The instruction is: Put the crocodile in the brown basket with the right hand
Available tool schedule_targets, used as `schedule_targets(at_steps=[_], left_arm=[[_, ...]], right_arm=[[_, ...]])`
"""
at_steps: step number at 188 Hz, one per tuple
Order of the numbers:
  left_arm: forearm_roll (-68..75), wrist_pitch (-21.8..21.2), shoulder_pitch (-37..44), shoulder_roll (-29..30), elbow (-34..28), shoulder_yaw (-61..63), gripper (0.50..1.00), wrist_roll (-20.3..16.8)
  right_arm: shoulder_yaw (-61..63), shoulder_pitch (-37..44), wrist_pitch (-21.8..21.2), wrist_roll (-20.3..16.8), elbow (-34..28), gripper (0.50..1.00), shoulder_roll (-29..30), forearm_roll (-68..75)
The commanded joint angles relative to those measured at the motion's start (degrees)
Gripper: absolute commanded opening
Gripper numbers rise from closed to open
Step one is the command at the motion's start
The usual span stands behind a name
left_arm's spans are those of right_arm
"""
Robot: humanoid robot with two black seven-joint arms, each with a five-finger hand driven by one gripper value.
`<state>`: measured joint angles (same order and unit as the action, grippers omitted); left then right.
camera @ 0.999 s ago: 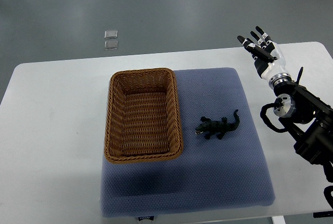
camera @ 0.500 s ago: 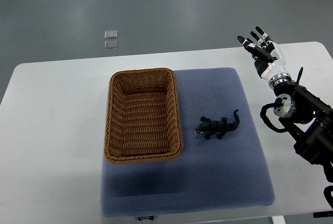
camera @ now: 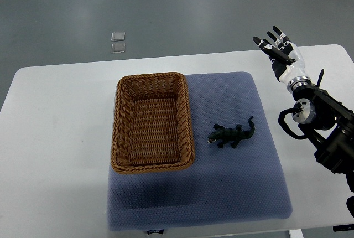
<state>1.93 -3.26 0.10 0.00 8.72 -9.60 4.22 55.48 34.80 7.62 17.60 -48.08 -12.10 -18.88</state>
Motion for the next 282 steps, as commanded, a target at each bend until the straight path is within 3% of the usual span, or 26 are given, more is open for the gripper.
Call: schedule_targets(at_steps=[1,51,114,141,165,166,170,220,282], left_arm=[[0.01,0.0,0.08,0.0,-0.02,-0.07,1.0,0.0],[0.01,0.0,-0.01,0.0,-0.02,-0.07,1.0,0.0],[0.01,0.0,-0.01,0.0,0.07,-0.07,1.0,0.0],[0.01,0.0,-0.01,0.0,0.07,0.02,1.0,0.0],[0.01,0.0,-0.01,0.0,-0.02,-0.07,1.0,0.0],[0.01,0.0,-0.01,0.0,-0.02,0.01,1.0,0.0],[0.01,0.0,-0.01,0.0,-0.02,-0.07,1.0,0.0],[0.01,0.0,-0.01,0.0,-0.02,-0.07,1.0,0.0],[0.01,0.0,-0.01,0.0,-0.02,-0.07,1.0,0.0]], right_arm=[[-0.37,0.0,-0.06,-0.02,-0.34,0.924,-1.26,-0.1],[-4.24,2.38,-2.61,-0.46,-0.43,0.924,-3.55,-9.25],[-12.94,7.56,-13.6,-0.2,-2.81,0.924,-12.07,-30.51],[-18.47,10.2,-18.96,0.07,-9.66,0.921,-19.1,-41.67],[-20.94,11.34,-20.89,0.07,-13.62,0.921,-22.18,-47.13],[-22.77,12.3,-22.72,0.07,-16.05,0.921,-23.83,-50.35],[-23.66,12.57,-23.44,-0.02,-17.21,0.921,-24.46,-51.69],[-29.64,14.07,-30.65,-0.02,-27.76,0.921,-28.51,-62.06],[-32.28,13.01,-29.33,-0.55,-28.38,0.919,-25.78,-72.88]])
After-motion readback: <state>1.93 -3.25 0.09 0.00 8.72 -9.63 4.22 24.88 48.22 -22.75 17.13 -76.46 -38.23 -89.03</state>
